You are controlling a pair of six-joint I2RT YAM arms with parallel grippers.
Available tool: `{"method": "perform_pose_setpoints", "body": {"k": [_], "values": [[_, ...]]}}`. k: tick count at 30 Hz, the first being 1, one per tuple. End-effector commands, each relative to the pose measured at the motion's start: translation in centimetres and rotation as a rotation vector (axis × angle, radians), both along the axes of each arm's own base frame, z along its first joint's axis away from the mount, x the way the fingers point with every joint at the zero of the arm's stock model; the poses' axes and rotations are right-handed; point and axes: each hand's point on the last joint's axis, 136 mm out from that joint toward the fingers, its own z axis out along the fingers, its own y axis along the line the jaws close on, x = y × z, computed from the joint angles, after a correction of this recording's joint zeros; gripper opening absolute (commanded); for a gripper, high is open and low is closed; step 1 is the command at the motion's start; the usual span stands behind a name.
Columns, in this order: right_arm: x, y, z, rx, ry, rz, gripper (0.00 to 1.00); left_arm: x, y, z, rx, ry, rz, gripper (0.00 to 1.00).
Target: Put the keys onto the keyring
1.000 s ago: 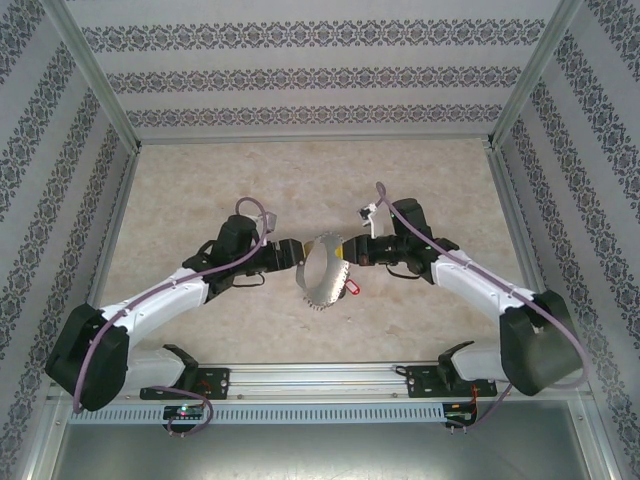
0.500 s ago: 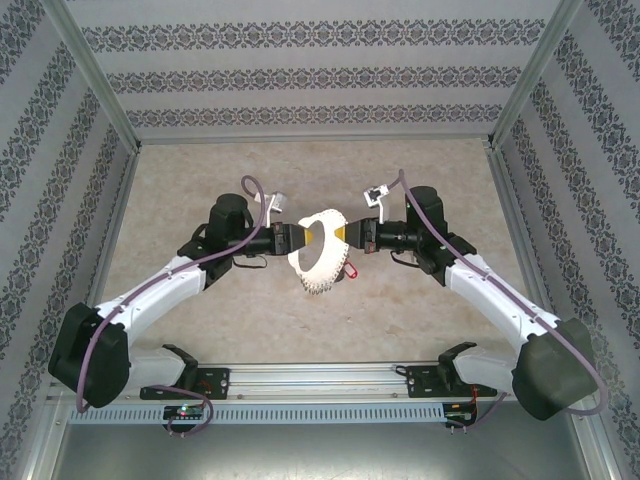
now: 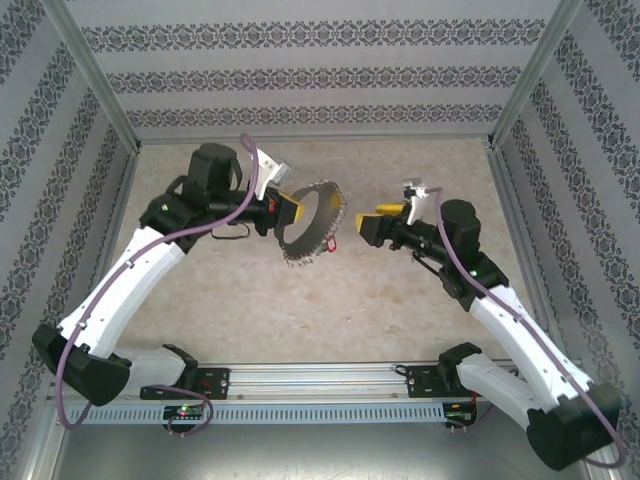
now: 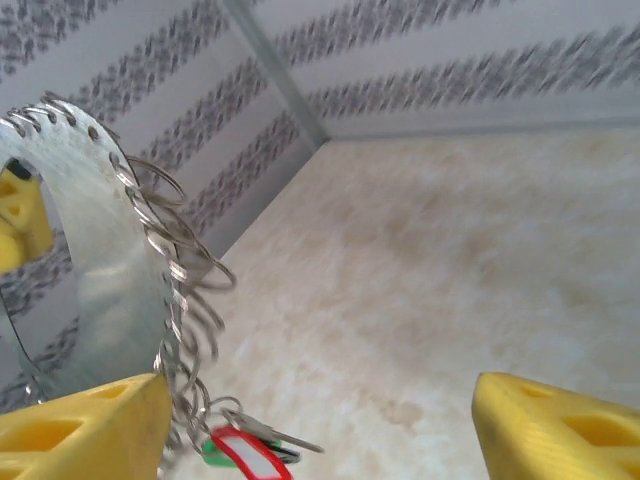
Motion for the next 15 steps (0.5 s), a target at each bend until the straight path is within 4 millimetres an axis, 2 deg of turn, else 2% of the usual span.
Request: {"method": "perform_pose_setpoints", "body": {"k": [1, 4, 10, 15], "values": [[-0.4, -1.0, -0.4, -0.071, -0.136, -0.027, 0.83, -1.7, 3.0, -3.6, 0.325, 0.022, -0.072, 0.00], [-2.1, 0.0, -0.4, -0.104, -0.220, 0.081, 0.76, -1.1, 3.2, -2.4, 0.395, 0.005, -0.073, 0.00], [-5.2, 3.3, -2.0, -0.265, -0.479, 0.243, 0.41, -0.1, 1.9, 0.2, 0.341, -0.078, -0.073, 0.00], [-6.2, 6.0, -2.0, -0.356, -0.682, 0.243, 0.23, -0.3, 0.9, 1.8, 0.289, -0.143, -0.097, 0.00]]}}
